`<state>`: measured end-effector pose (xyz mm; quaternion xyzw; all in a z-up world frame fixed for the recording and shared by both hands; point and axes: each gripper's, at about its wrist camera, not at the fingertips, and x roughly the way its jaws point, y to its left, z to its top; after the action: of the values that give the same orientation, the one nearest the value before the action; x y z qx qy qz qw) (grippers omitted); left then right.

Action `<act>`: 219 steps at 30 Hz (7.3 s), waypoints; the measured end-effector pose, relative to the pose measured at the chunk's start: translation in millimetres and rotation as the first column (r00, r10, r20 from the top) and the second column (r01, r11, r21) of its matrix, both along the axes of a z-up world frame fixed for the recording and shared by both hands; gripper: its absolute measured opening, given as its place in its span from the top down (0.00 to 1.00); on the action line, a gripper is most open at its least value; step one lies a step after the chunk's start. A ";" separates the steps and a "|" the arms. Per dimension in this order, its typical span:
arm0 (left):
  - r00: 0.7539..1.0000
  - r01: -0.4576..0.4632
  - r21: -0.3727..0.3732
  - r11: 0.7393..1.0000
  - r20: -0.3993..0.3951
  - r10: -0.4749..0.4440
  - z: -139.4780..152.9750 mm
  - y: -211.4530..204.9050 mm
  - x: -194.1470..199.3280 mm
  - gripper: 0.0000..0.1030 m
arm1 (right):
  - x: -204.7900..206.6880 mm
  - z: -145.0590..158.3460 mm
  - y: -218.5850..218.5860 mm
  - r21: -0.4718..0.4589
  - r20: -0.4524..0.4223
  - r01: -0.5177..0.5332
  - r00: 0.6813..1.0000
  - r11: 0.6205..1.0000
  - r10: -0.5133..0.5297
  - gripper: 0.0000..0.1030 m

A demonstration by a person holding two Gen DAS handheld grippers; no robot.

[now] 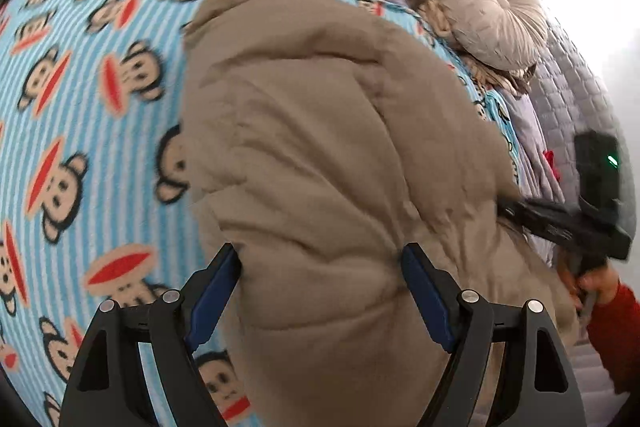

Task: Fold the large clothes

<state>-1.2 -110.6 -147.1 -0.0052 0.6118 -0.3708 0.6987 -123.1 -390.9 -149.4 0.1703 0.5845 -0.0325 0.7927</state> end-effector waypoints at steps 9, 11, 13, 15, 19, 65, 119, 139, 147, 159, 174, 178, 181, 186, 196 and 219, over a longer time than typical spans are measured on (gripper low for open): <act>0.981 0.026 0.162 0.986 0.185 -0.056 3.5 -76.1 -37.6 0.10 | -0.9 -63.2 -68.7 0.096 -0.105 0.231 0.970 0.968 -0.221 0.63; 0.982 0.025 0.162 0.986 0.178 -0.054 1.4 -72.4 -36.6 0.10 | -13.7 -41.8 -71.9 0.049 -0.081 0.259 0.964 0.965 -0.254 0.50; 0.985 0.026 0.162 0.986 0.164 -0.053 -0.1 -67.1 -34.8 0.10 | -34.1 -9.8 -70.7 0.053 -0.003 0.264 0.964 0.963 -0.264 0.47; 0.985 0.034 0.168 0.985 0.161 -0.061 -2.0 -64.6 -35.5 0.10 | -54.4 21.1 -64.6 0.101 0.083 0.246 0.963 0.964 -0.255 0.47; 0.984 0.038 0.185 0.982 0.165 -0.069 -2.9 -70.1 -37.6 0.10 | -69.8 46.0 -31.6 0.190 0.163 0.133 0.973 0.973 -0.165 0.35; 0.975 -0.062 0.319 0.946 0.220 -0.010 17.9 -14.2 0.3 0.07 | -95.8 0.2 10.3 -0.060 -0.072 0.169 0.982 0.984 -0.173 0.64; 0.917 -0.109 -0.212 0.971 -0.399 0.016 -92.5 -6.1 37.8 0.07 | -27.6 -133.4 -76.1 0.624 -0.191 0.329 0.944 0.709 -0.270 0.16; 0.973 -0.103 -0.378 0.920 -0.232 0.013 5.8 80.9 120.1 0.17 | 35.4 -67.3 39.1 0.704 -0.024 0.202 0.965 0.681 -0.262 0.57; 0.990 -0.128 -0.299 0.946 -0.096 0.104 10.1 157.6 196.3 0.17 | 132.4 -65.3 122.1 0.692 0.036 0.101 0.984 0.715 -0.174 0.57; 0.953 -0.301 -0.076 0.951 0.017 0.303 -14.5 221.5 221.2 0.13 | 167.6 -79.0 190.0 0.382 -0.093 0.135 0.990 0.914 -0.107 0.19; 0.943 -0.158 -0.020 0.987 0.292 0.156 37.2 136.6 230.3 0.22 | 158.9 24.4 198.9 0.061 0.095 0.051 0.994 0.997 -0.057 0.99; 0.936 -0.135 0.015 0.991 0.329 0.123 30.6 106.5 222.4 0.22 | 151.3 32.2 228.7 0.066 0.123 -0.067 0.991 0.996 0.058 0.99; 0.934 -0.134 0.069 0.989 0.341 0.103 16.5 83.0 220.4 0.22 | 156.5 11.9 245.0 0.055 0.068 -0.095 0.994 0.994 0.091 0.99; 0.907 -0.083 0.176 0.981 0.421 0.001 -2.8 42.3 204.3 0.21 | 155.3 -36.3 247.1 -0.126 -0.047 -0.098 0.995 0.987 0.092 0.99; 0.897 -0.062 0.216 0.974 0.439 -0.040 -7.3 29.7 193.9 0.21 | 153.0 -83.9 219.4 -0.032 -0.087 -0.014 0.996 0.999 0.011 0.99; 0.933 -0.158 0.281 0.947 0.355 0.051 34.8 132.8 140.1 0.21 | 151.7 -71.2 231.1 -0.052 -0.140 0.015 0.990 0.999 -0.022 0.98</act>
<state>138.9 22.3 -112.4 0.1346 0.5293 -0.2290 0.8058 28.6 -159.8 -220.7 0.1526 0.6362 -0.0666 0.7534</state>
